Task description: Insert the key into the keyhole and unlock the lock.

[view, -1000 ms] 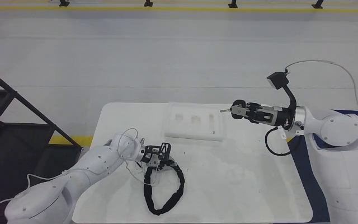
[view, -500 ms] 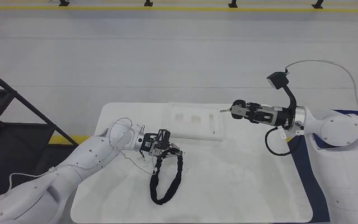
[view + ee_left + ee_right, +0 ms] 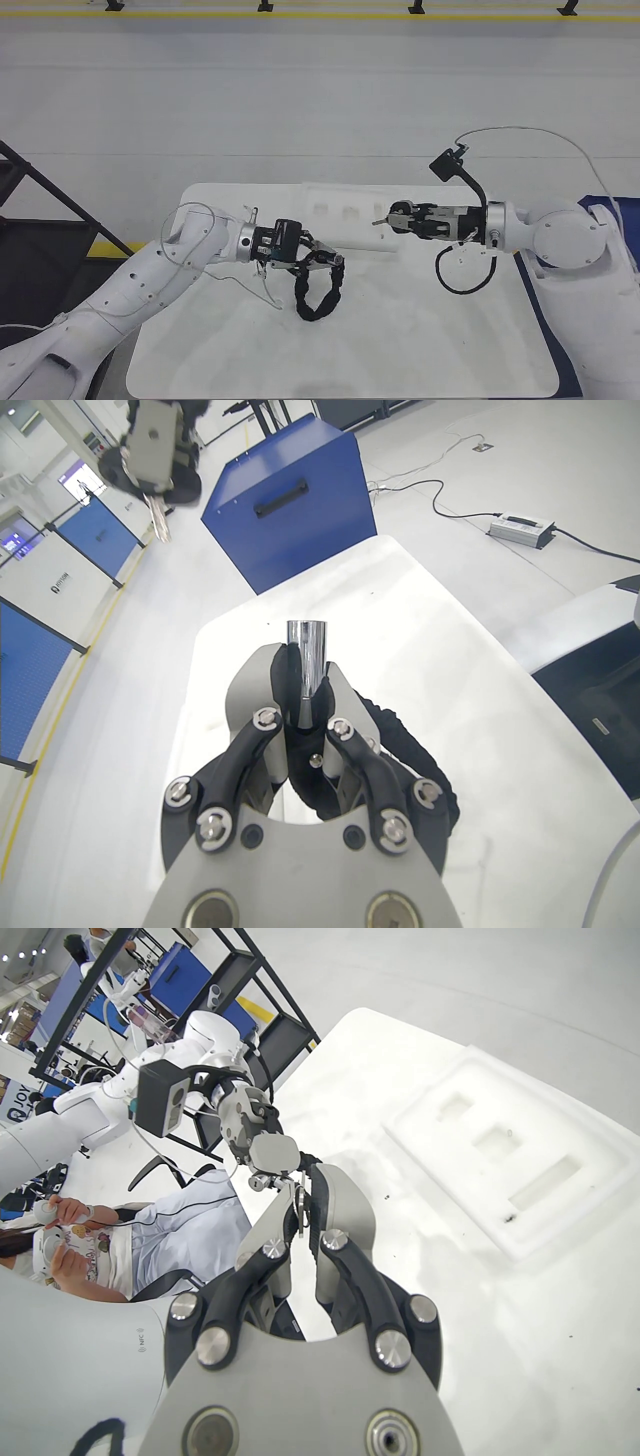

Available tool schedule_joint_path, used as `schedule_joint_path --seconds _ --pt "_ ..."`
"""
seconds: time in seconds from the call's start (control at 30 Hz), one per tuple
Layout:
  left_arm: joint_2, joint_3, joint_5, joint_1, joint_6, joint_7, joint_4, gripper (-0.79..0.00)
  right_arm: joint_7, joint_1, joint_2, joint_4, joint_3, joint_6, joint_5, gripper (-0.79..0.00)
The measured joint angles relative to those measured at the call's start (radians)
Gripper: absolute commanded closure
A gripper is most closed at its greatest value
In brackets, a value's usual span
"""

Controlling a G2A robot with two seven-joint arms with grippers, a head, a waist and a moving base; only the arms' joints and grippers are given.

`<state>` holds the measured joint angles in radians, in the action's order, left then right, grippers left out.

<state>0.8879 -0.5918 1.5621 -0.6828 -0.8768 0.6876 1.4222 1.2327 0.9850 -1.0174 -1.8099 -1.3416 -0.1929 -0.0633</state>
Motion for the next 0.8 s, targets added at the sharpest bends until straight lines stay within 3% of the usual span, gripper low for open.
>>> schedule_joint_path --seconds 0.4,0.8 --pt "-0.005 -0.081 -0.09 -0.085 0.116 -0.041 0.098 0.0 0.017 0.04 0.013 -0.107 -0.005 0.09 0.055 0.0" --pt "-0.005 -0.081 -0.09 -0.086 0.117 -0.041 0.098 0.0 0.015 0.042 0.014 -0.11 -0.002 0.09 0.065 0.0"
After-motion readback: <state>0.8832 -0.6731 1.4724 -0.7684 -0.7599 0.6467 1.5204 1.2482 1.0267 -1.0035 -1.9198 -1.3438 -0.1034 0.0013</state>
